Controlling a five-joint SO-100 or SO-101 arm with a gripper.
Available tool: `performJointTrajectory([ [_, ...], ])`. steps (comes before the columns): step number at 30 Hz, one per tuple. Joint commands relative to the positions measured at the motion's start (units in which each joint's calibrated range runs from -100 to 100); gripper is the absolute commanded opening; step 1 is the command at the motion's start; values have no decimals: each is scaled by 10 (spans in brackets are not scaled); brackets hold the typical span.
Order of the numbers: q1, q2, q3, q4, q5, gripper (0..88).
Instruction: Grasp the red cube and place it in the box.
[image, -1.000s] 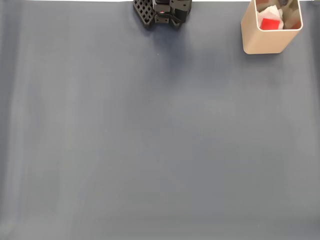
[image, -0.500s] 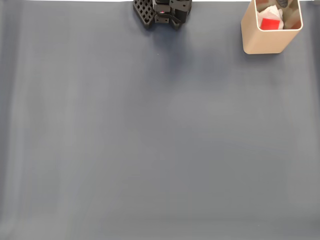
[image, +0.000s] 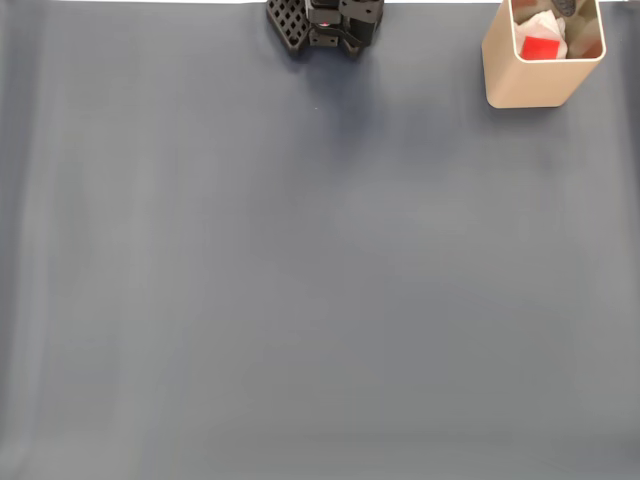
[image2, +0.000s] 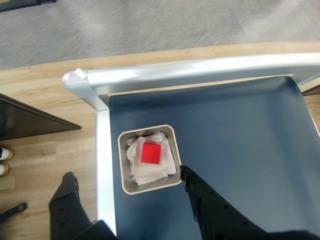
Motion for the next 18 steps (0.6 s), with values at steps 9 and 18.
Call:
performJointTrajectory([
  [9,2,-10,-7,-30,-9,368],
  [18,35,-7,-13,-50,-20,108],
])
